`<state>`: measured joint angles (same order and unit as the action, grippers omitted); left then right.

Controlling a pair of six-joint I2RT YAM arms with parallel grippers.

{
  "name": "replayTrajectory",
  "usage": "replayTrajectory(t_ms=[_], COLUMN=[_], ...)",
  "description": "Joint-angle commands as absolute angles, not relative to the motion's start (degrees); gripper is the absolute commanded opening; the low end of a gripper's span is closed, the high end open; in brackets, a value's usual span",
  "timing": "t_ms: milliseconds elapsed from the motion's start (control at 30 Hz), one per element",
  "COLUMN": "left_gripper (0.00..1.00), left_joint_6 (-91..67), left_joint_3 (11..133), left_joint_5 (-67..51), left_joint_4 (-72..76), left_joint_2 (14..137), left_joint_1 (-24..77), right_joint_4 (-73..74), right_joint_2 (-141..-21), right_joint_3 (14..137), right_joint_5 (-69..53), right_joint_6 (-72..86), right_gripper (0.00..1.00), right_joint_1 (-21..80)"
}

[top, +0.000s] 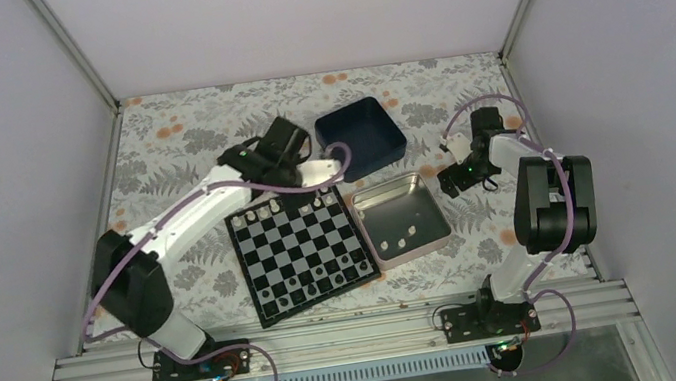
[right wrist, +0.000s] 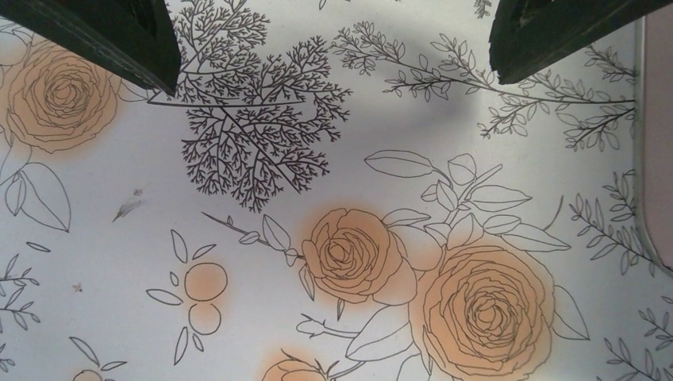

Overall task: Set up the chess pieces on the board
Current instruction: Place the chess piece on the chessboard.

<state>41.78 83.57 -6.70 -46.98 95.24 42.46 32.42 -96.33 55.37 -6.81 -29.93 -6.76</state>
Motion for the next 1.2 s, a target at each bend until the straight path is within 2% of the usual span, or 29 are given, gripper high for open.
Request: replayTrajectory(t_ms=[0, 200, 433, 700, 1167], left_gripper=[0.11, 0.10, 0.10, 0.10, 0.10], left_joint_6=[40.26, 40.78, 43.65, 46.23, 48.15], left_joint_3=[70.52, 57.68, 48.45, 44.41, 42.72], left_joint_5=[-4.57, -6.17, -8.73, -11.19, -12.28], left_joint_4=[-43.54, -41.72, -39.07, -35.19, -30.46], left_joint_2=[87.48, 77.76, 73.74, 74.72, 80.90], left_joint_1=[37.69, 30.73, 22.98, 17.24, 13.08], right_joint_4=[32.81, 32.89, 33.03, 32.98, 32.63], right_joint_2=[-96.24, -96.65, -96.92, -97.26, -97.72], right_joint_3=[56.05, 56.16, 56.16, 56.08, 55.84], right_joint_5=[-7.39, -7.46, -7.47, -7.08, -6.41], right_joint_6=[-29.49, -29.42, -29.20, -29.09, -29.05], right_gripper=[1.00, 1.00, 1.00, 1.00, 1.00], right_joint_1=[-6.37, -6.37, -6.35, -6.40, -6.37])
